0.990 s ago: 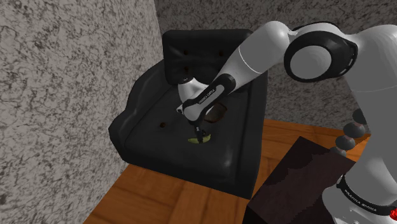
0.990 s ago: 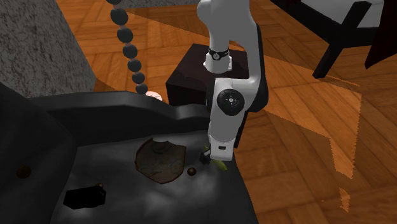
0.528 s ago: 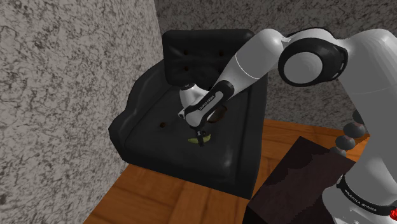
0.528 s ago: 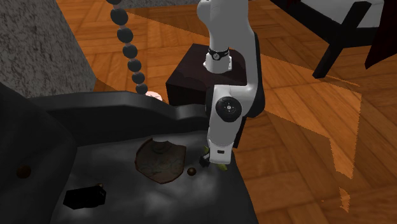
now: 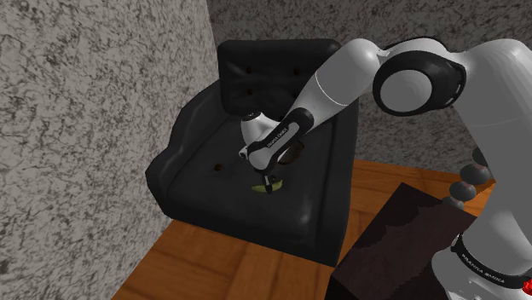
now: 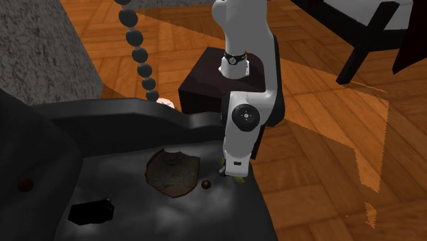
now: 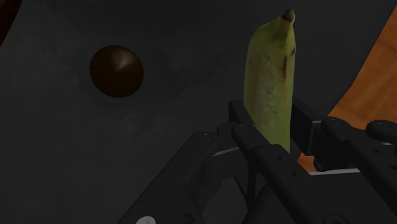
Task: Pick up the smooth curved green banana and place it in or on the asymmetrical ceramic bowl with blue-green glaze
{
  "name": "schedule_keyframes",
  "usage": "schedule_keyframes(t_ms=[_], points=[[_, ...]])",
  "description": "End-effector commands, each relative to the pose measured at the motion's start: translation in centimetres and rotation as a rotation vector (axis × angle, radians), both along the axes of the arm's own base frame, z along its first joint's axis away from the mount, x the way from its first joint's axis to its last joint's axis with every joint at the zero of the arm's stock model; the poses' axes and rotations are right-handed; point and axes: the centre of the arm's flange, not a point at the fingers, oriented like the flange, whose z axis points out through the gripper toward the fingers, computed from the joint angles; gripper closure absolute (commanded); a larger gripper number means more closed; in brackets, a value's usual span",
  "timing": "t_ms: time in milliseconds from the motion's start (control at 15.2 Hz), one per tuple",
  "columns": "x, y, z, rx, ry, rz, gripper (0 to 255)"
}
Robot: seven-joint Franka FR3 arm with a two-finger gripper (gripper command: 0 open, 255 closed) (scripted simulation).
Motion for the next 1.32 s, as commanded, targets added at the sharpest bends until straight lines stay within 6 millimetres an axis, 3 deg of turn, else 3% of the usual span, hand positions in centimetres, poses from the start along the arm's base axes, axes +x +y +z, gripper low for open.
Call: schedule_keyframes(t_ms=[0, 396, 1254], points=[[0.0, 0.0, 0.0, 0.000, 0.000, 0.000, 255], [0.0, 0.0, 0.0, 0.000, 0.000, 0.000, 255], [0.0, 0.0, 6.9, 0.000, 0.000, 0.000, 255]])
